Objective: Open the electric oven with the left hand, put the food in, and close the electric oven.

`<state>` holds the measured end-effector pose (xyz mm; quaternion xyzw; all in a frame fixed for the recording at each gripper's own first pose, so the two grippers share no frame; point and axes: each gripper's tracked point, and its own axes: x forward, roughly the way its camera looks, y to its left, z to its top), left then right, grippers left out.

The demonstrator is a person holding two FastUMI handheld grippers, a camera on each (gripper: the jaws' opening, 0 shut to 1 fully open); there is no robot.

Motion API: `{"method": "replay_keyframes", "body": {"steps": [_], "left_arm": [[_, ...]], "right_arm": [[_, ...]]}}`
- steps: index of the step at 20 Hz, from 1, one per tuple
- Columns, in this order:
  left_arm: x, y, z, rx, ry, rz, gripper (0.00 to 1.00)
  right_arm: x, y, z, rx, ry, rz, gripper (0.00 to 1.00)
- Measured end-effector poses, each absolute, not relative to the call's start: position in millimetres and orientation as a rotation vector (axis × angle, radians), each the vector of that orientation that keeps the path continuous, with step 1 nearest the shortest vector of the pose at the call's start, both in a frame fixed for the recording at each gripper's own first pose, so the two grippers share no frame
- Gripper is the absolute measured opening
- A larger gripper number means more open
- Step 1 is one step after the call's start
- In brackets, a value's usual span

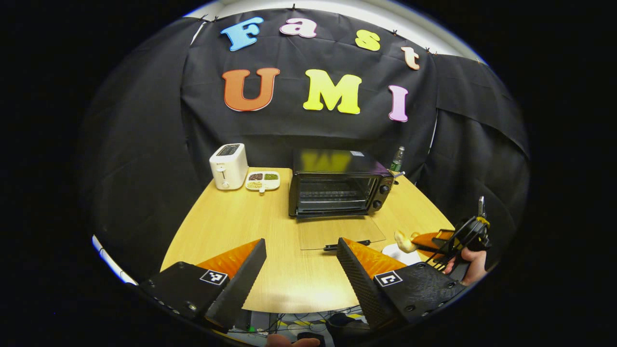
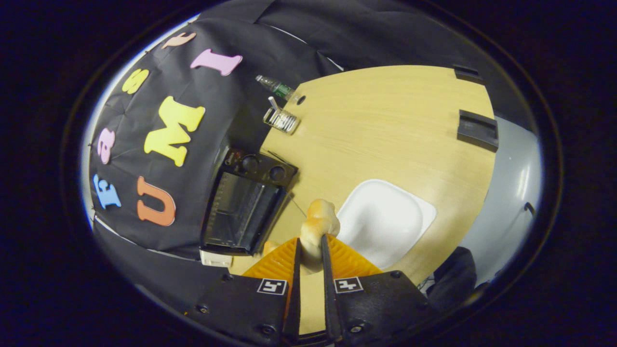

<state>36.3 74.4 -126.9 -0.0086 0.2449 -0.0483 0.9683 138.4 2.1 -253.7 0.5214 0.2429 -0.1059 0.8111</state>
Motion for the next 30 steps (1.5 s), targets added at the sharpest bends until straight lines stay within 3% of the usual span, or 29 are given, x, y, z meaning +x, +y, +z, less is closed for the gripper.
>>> {"method": "replay_keyframes", "body": {"steps": [4,5,7,8,11,18,19,21,23,26,30], "left_arm": [[31,94,-123,-0.019,0.492,-0.050,0.95],[29,99,-123,-0.017,0.496,-0.038,0.95],[24,108,-125,-0.012,0.512,-0.017,0.95],[22,111,-127,-0.009,0.520,-0.005,0.95],[22,125,-129,-0.007,0.534,0.030,0.95],[20,138,-134,0.016,0.583,0.060,0.95],[20,141,-133,0.030,0.586,0.063,0.95],[20,146,-137,0.044,0.604,0.072,0.95],[21,144,-137,0.032,0.614,0.069,0.95],[25,143,-135,0.051,0.613,0.058,0.95],[28,142,-137,0.052,0.618,0.047,0.96]], "right_arm": [[193,36,-239,1.105,0.489,-0.156,0.20],[208,43,-237,1.110,0.473,-0.151,0.24],[236,56,-234,1.137,0.457,-0.138,0.20],[249,62,-232,1.161,0.448,-0.137,0.24],[287,76,-232,1.228,0.410,-0.150,0.20],[361,92,-248,1.328,0.372,-0.192,0.22],[370,90,-249,1.330,0.354,-0.205,0.24],[386,89,-256,1.337,0.348,-0.216,0.19],[403,95,-261,1.378,0.347,-0.208,0.24],[417,95,-264,1.372,0.324,-0.209,0.20],[421,95,-265,1.382,0.313,-0.213,0.30]]}}
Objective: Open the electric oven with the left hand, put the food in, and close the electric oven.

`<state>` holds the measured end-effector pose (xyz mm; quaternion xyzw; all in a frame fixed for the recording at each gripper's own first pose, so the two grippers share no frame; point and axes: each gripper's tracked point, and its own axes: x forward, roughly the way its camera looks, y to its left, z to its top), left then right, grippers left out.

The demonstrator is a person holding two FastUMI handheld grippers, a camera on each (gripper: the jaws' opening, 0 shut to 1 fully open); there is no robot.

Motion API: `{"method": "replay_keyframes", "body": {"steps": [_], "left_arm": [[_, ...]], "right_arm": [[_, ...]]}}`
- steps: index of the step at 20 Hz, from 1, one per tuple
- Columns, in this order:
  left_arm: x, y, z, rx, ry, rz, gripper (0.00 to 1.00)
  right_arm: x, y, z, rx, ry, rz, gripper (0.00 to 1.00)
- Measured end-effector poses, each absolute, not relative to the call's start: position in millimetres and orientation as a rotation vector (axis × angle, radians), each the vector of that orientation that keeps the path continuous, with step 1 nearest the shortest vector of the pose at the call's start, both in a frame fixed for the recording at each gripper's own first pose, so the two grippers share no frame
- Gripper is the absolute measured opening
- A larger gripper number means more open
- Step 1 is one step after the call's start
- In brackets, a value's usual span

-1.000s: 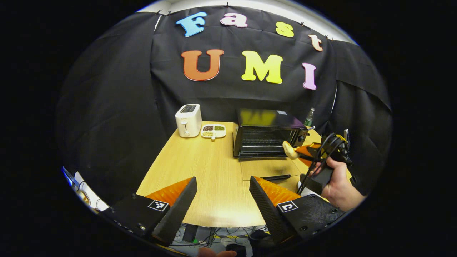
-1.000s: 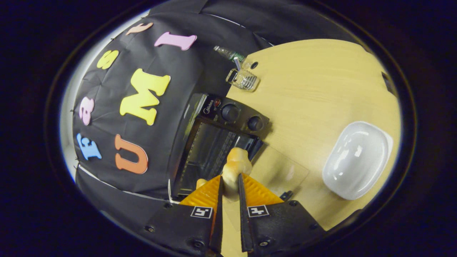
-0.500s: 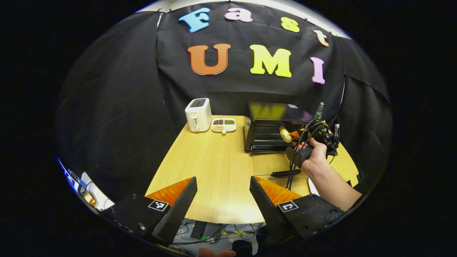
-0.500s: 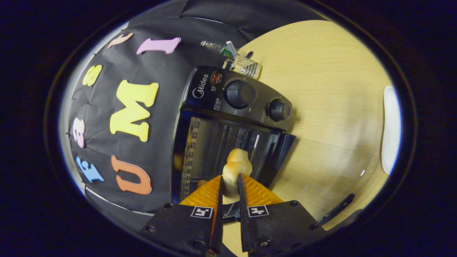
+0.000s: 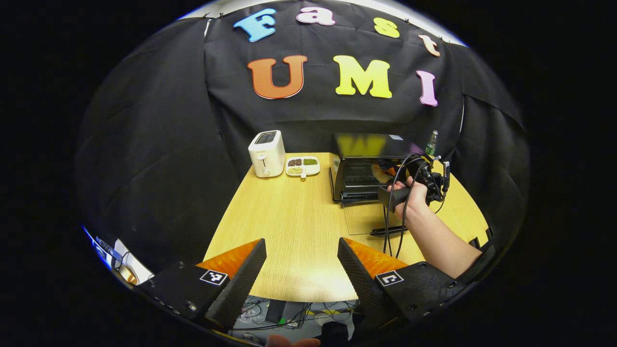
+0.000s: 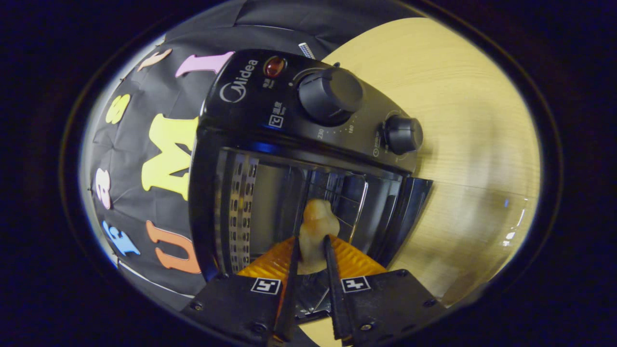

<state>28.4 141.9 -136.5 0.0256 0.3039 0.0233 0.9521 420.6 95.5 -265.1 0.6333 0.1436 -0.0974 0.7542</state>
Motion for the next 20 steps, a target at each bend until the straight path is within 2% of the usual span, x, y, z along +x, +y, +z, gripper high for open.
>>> {"method": "replay_keyframes", "body": {"steps": [2,3,4,5,8,12,13,14,15,16,20], "left_arm": [[28,138,-136,0.034,0.617,0.034,0.96],[28,135,-134,0.028,0.611,0.026,0.96],[29,134,-133,0.023,0.605,0.019,0.96],[28,133,-131,0.022,0.602,0.015,0.96],[24,131,-129,0.017,0.589,0.007,0.96],[18,122,-132,-0.033,0.588,-0.002,0.95],[17,117,-132,-0.045,0.583,-0.007,0.95],[16,112,-130,-0.055,0.575,-0.015,0.95],[15,107,-128,-0.063,0.565,-0.026,0.95],[14,100,-129,-0.063,0.556,-0.043,0.95],[9,63,-128,-0.045,0.506,-0.130,0.95]], "right_arm": [[418,92,-266,1.349,0.319,-0.235,0.31],[419,92,-264,1.338,0.317,-0.230,0.41],[416,93,-260,1.332,0.314,-0.228,0.43],[415,92,-261,1.330,0.307,-0.238,0.61],[402,92,-262,1.297,0.323,-0.235,0.65],[366,84,-268,1.240,0.361,-0.248,0.88],[355,82,-267,1.249,0.366,-0.252,0.89],[342,79,-266,1.248,0.373,-0.252,0.84],[331,78,-264,1.238,0.381,-0.249,0.91],[317,76,-259,1.227,0.386,-0.237,0.86],[261,62,-233,1.084,0.399,-0.184,0.86]]}}
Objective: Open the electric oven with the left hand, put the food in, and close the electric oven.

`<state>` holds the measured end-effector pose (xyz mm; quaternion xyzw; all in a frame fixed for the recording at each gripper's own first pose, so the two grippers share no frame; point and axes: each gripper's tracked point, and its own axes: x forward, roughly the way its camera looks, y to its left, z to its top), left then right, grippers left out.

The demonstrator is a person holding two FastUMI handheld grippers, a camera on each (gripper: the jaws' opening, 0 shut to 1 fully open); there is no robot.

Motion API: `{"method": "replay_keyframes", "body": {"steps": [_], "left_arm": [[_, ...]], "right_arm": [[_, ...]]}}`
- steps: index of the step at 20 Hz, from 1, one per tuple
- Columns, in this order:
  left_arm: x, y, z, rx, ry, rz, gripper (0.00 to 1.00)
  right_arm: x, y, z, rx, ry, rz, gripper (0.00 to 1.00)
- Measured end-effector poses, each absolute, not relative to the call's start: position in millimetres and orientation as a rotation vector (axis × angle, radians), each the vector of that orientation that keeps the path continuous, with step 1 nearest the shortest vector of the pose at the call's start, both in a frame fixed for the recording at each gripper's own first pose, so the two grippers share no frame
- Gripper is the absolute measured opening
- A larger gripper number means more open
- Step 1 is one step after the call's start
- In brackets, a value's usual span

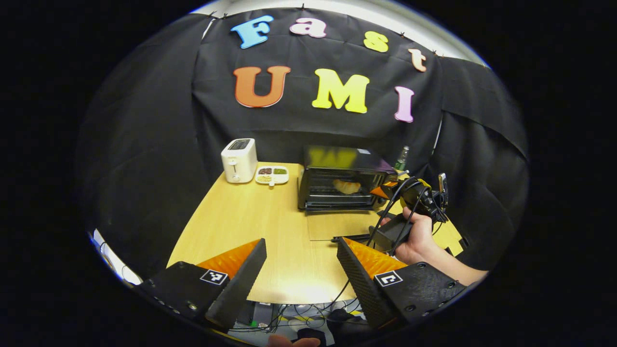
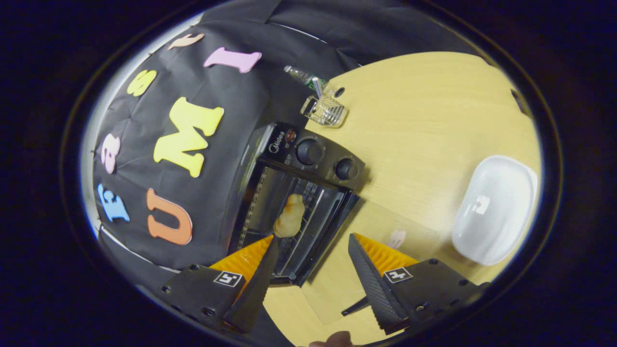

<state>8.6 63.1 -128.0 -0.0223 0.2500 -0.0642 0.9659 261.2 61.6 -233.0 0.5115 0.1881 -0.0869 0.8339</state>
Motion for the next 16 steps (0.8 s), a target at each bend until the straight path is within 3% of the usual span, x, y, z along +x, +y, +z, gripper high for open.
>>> {"method": "replay_keyframes", "body": {"steps": [2,5,16], "left_arm": [[5,49,-131,-0.049,0.493,-0.165,0.95],[4,33,-137,-0.052,0.479,-0.190,0.95],[21,-15,-180,-0.121,0.512,-0.142,0.95]], "right_arm": [[229,56,-224,0.943,0.430,-0.137,0.85],[181,27,-209,0.761,0.415,-0.128,0.94],[47,-51,-181,0.380,0.402,-0.228,0.95]]}}
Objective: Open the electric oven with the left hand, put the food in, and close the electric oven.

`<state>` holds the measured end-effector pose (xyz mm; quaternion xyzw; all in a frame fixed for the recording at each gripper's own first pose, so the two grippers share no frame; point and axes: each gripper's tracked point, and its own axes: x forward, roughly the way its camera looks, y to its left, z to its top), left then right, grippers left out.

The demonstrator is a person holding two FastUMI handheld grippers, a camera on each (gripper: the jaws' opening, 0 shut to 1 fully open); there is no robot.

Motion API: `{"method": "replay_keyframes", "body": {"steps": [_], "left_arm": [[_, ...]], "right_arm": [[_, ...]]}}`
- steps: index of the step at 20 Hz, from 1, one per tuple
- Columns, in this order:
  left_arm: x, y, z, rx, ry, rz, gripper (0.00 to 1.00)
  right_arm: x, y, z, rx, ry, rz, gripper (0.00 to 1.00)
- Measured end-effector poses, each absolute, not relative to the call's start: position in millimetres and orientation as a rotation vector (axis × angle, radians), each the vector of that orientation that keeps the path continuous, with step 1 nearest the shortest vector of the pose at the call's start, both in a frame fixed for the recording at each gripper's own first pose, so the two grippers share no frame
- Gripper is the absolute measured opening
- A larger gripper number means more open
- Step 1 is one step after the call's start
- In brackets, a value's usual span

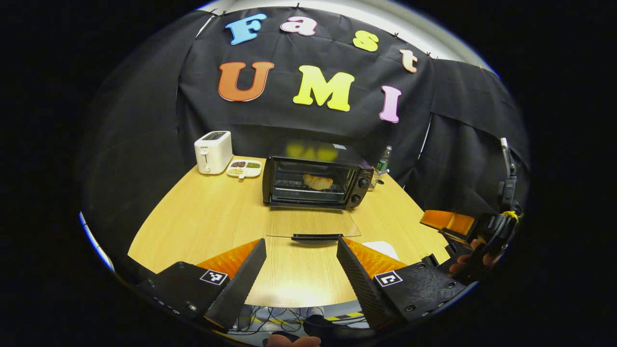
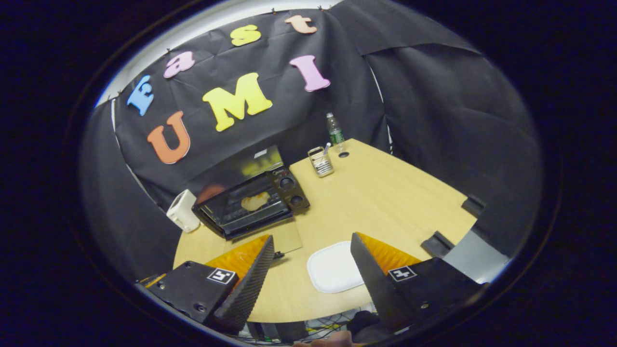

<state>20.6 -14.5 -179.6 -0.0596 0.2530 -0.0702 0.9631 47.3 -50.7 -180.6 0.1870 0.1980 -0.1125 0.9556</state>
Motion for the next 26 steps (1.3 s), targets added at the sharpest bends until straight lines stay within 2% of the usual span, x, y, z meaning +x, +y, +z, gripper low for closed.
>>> {"method": "replay_keyframes", "body": {"steps": [3,5,10,11,15,16,17,26], "left_arm": [[22,-33,-207,-0.137,0.568,-0.141,0.95],[24,-45,-224,-0.146,0.591,-0.141,0.95],[47,-72,-278,-0.106,0.634,-0.149,0.95],[56,-75,-287,-0.101,0.630,-0.141,0.95],[90,-76,-331,-0.094,0.649,-0.095,0.95],[99,-77,-338,-0.096,0.650,-0.089,0.95],[105,-80,-344,-0.094,0.656,-0.087,0.95],[145,-77,-383,-0.080,0.749,-0.039,0.95]], "right_arm": [[31,-69,-173,0.317,0.397,-0.256,0.96],[25,-81,-174,0.279,0.410,-0.269,1.00],[17,-97,-187,0.234,0.468,-0.272,1.00],[13,-102,-188,0.226,0.479,-0.278,0.96],[0,-120,-199,0.205,0.532,-0.300,0.96],[0,-125,-200,0.200,0.541,-0.305,1.00],[1,-129,-201,0.192,0.541,-0.306,0.96],[21,-144,-197,0.186,0.555,-0.319,0.97]]}}
